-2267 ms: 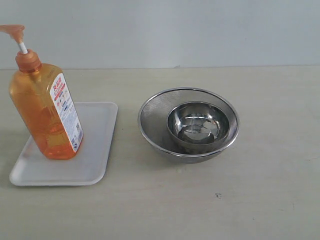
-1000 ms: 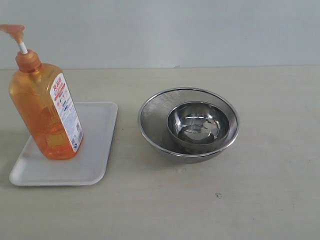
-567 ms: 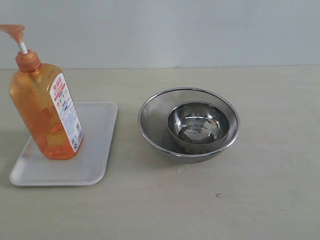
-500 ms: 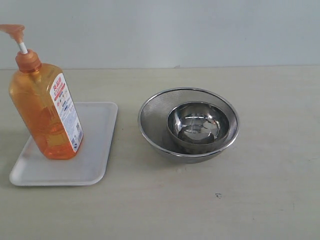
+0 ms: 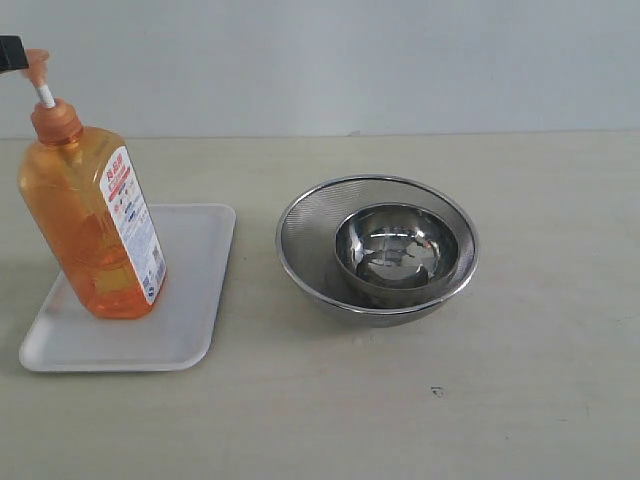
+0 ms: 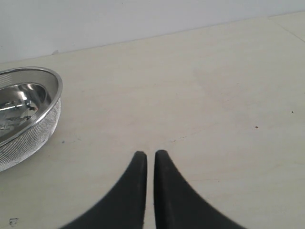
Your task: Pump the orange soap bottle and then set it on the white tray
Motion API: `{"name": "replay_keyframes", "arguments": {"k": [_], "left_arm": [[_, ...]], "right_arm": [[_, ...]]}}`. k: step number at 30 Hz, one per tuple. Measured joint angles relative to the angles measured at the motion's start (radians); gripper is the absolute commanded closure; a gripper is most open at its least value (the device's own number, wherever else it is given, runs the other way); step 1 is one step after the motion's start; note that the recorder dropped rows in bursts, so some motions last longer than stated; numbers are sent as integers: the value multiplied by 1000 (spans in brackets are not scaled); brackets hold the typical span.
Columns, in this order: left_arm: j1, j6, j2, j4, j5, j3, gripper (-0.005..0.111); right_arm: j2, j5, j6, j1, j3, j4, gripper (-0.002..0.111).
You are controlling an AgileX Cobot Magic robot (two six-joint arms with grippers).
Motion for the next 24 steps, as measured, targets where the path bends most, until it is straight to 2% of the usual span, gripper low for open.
{"name": "replay_keyframes", "arguments": {"k": [24], "left_arm": [[0, 0, 102, 24, -19, -92, 102]], "right_arm": [[0, 0, 0, 0, 0, 2, 107]]}}
